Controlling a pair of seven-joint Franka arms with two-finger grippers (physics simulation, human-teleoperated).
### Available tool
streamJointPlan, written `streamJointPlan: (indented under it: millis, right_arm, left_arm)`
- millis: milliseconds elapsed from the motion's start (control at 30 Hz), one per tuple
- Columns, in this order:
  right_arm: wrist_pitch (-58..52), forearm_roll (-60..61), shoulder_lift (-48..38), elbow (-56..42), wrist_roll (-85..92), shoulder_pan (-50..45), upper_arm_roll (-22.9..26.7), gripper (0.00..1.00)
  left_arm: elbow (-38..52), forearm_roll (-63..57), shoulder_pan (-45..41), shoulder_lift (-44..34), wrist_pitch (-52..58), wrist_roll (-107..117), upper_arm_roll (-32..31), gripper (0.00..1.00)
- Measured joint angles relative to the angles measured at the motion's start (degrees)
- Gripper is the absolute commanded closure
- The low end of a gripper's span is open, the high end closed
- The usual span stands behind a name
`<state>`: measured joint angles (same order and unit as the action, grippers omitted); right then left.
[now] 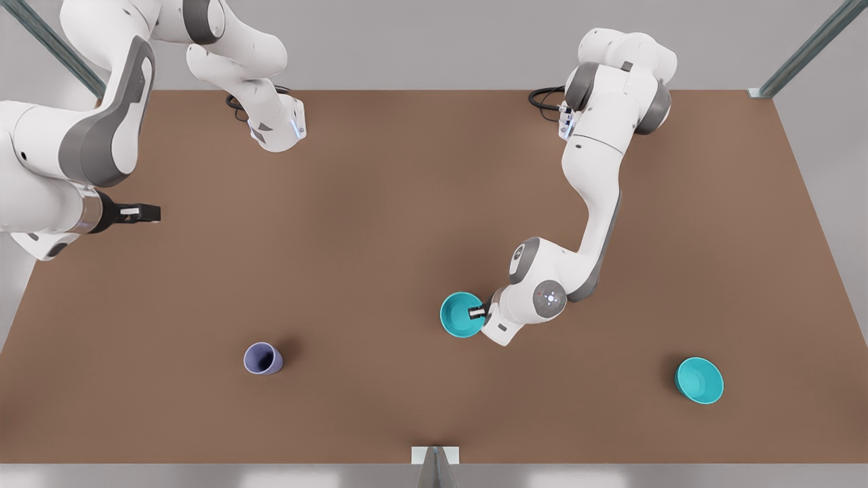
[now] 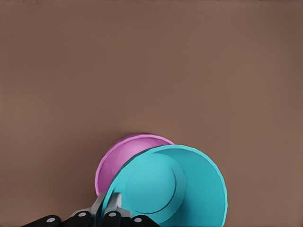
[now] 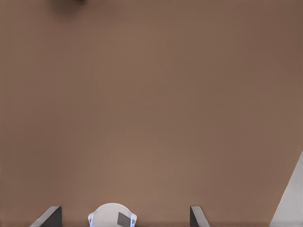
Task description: Stack the blue bowl on the pink bowl
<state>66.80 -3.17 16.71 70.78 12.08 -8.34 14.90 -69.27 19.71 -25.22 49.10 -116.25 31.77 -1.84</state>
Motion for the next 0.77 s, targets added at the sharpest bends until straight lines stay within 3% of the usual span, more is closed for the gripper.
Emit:
streamJointPlan:
  millis: [133,167,200,367,500,567,600,667,767]
  right_arm:
    - [0.07,-0.01,0.41,-0.08,0.10,0.00,0.00,0.00]
    - [0.08,-0.04,0.52,-0.08,0.13,0.00,0.00,0.00]
    - [0.09,-0.09,0.60,-0.09,0.14,0.00,0.00,0.00]
    - [0.16,-0.20,0.93,-0.09,0.23,0.00,0.01,0.00]
    - [0.18,-0.19,1.09,-0.15,0.29,0.00,0.00,0.00]
    - [0.19,-0.18,1.09,-0.17,0.31,0.00,0.00,0.00]
    - [0.20,-0.16,0.98,-0.17,0.32,-0.01,0.00,0.00]
    - [0.23,-0.08,0.76,-0.18,0.34,0.00,0.00,0.00]
    - [0.24,-0.03,0.65,-0.18,0.35,0.06,0.00,0.00]
  left_arm:
    - [-0.02,-0.14,0.00,-0.05,-0.38,1.68,0.00,0.79]
    - [-0.05,-0.13,0.00,-0.02,-0.35,2.04,0.00,0.66]
    - [-0.08,0.00,0.00,0.04,-0.19,2.31,-0.03,0.00]
    - [-1.19,0.80,-0.01,-2.40,1.89,2.02,0.97,0.00]
    - [0.40,-8.80,0.28,-18.00,17.75,-0.73,14.16,0.00]
    - [4.99,-11.78,1.04,-22.17,26.76,-2.76,18.70,0.00]
    - [6.95,-12.22,4.48,-23.63,30.80,-3.78,17.91,0.00]
    - [2.19,-13.43,10.71,-29.12,35.38,-6.27,14.33,0.00]
    - [-0.93,-15.38,12.65,-32.04,39.14,-9.72,13.02,0.00]
